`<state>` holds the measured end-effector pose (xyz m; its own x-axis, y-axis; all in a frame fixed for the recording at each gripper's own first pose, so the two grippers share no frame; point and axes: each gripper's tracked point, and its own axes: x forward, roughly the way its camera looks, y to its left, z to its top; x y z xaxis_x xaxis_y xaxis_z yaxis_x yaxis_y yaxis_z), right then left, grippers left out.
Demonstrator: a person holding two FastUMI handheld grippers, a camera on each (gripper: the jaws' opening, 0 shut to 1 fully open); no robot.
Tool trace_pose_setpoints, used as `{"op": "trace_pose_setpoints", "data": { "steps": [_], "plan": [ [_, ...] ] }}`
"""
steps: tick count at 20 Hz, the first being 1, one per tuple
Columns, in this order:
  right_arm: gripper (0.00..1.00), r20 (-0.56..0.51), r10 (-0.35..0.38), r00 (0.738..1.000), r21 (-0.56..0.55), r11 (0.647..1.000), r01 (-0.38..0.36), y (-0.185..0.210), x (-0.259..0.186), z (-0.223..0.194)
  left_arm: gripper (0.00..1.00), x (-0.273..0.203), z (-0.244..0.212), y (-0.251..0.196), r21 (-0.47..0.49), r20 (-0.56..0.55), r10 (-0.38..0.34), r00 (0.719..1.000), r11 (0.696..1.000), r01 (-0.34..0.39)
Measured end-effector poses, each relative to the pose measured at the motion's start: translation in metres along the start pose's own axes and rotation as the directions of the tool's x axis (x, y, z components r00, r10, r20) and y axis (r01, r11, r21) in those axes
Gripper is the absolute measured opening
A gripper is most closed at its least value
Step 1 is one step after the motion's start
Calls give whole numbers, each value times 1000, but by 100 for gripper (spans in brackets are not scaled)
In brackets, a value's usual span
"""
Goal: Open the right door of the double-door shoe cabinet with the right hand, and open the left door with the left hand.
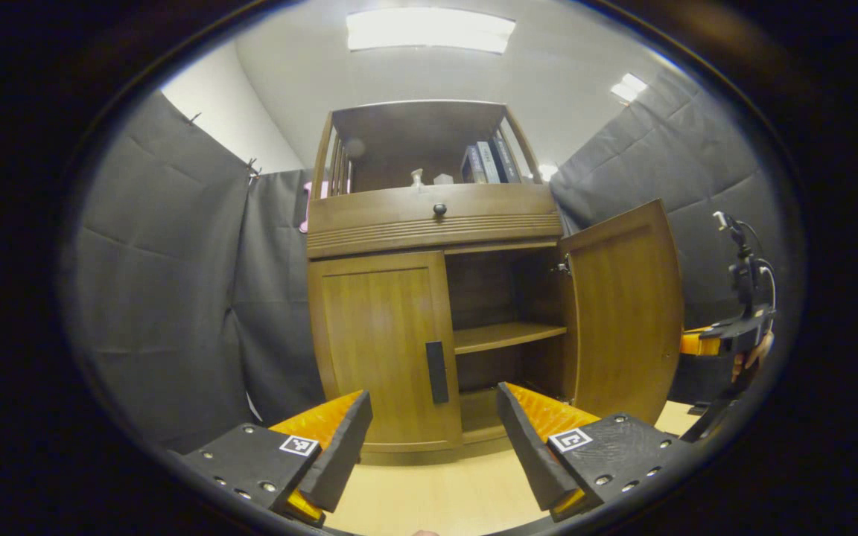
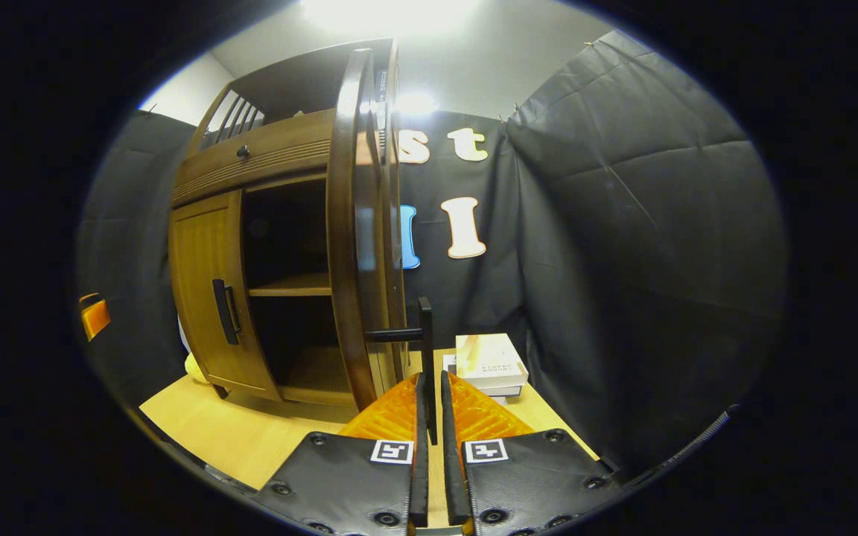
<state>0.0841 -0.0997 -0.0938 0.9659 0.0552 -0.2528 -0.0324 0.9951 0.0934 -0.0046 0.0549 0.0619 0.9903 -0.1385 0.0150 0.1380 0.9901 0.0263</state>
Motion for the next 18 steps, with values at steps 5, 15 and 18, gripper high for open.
{"op": "trace_pose_setpoints", "data": {
  "steps": [5, 15, 18],
  "plan": [
    [2, 16, 4, 1000, -2, 1000, -4, -1, -17, 6, 100, 8, -2, -1, 6, -2, -1, 1000, 1000, 1],
    [99, 70, 5, 998, -12, 1000, -4, 5, -63, 30, 100, 47, -8, 5, 0, 11, -13, 1000, 1000, 13],
    [94, 78, 0, 997, -24, 1000, 2, 8, -76, 31, 100, 68, -12, 3, -9, 7, -27, 1000, 1000, 27]
  ]
}}
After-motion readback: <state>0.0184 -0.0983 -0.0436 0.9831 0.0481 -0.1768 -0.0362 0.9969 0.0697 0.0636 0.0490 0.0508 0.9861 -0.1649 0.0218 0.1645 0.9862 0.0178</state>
